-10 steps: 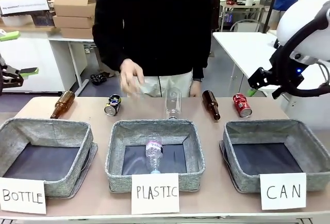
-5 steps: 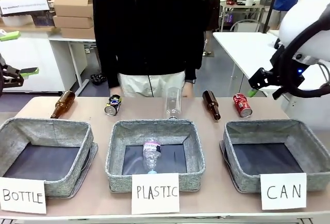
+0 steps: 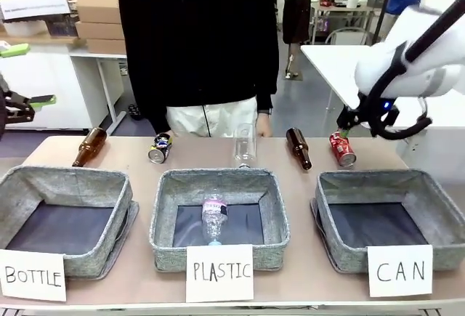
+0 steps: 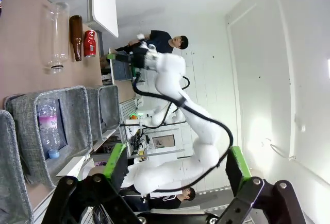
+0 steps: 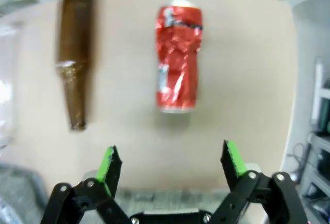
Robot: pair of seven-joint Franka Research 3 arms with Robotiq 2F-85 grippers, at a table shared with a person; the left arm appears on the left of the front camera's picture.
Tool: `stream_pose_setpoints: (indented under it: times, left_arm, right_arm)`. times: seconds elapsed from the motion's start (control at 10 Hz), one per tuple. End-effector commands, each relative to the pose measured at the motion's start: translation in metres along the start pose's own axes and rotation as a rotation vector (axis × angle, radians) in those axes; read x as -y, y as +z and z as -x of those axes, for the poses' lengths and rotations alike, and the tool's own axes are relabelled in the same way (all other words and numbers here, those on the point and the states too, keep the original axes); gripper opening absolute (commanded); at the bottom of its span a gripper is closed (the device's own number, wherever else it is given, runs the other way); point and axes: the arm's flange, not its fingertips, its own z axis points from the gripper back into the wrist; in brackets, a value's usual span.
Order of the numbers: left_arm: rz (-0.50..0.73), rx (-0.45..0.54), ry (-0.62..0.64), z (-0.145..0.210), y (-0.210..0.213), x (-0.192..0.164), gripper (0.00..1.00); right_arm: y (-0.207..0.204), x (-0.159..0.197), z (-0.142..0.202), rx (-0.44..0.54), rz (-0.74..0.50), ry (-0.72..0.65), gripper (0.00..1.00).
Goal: Sort the can waste into the basket.
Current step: Pick up the can waste from the table and place it in the right Fabric basket.
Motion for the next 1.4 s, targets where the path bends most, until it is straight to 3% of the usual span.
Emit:
stream_pose_setpoints:
  times: [0.0,0.1,0.2,0.3,0.4,0.5,0.6,0.9,1.1,1.2,1.3]
  left_arm:
    - [0.013,-0.008,-0.019,0.002,0.0,0.001,1.0]
    - [0.013,-0.008,-0.019,0.002,0.0,0.001,1.0]
    - [0.013,-0.008,-0.019,0.002,0.0,0.001,1.0]
    - [0.013,-0.008,-0.019,0.002,0.0,0.001,1.0]
    - [0.013,-0.008,-0.019,0.002,0.0,0.001,1.0]
    - [0.013,-0.008,-0.019,0.002,0.0,0.001,1.0]
    - [0.013,-0.008,-0.019,0.002,0.0,0.001,1.0]
    - [0.013,-0.008,-0.019,0.002,0.0,0.001,1.0]
    - [0.013,-0.008,-0.019,0.002,0.0,0.001,1.0]
    - [0.013,-0.008,-0.019,0.002,0.0,0.001,1.0]
    - [0.013,-0.008,-0.019,0.002,0.0,0.001,1.0]
  right_arm:
    - [-0.043,0.002,-0.049,-0.102,-0.047,-0.031,1.0]
    - [-0.058,0.004,-0.05,-0.095,-0.118,-0.037,1.0]
    - [-0.037,-0.001,-0.031,-0.068,-0.187,0.028,1.0]
    - [-0.073,0.008,-0.035,-0.092,-0.039,-0.031,1.0]
    - [-0.079,0.003,-0.041,-0.091,-0.094,-0.02,1.0]
    - [-0.085,0.005,-0.039,-0.095,-0.026,-0.024,1.0]
    - [-0.093,0.005,-0.043,-0.088,-0.043,-0.016,1.0]
    - [-0.102,0.011,-0.056,0.001,-0.077,-0.068,1.0]
    - [-0.102,0.009,-0.056,-0.023,-0.067,-0.057,1.0]
    - [-0.1,0.009,-0.056,-0.021,-0.043,-0.059,0.44]
    - [-0.1,0.01,-0.056,-0.027,-0.045,-0.062,0.4]
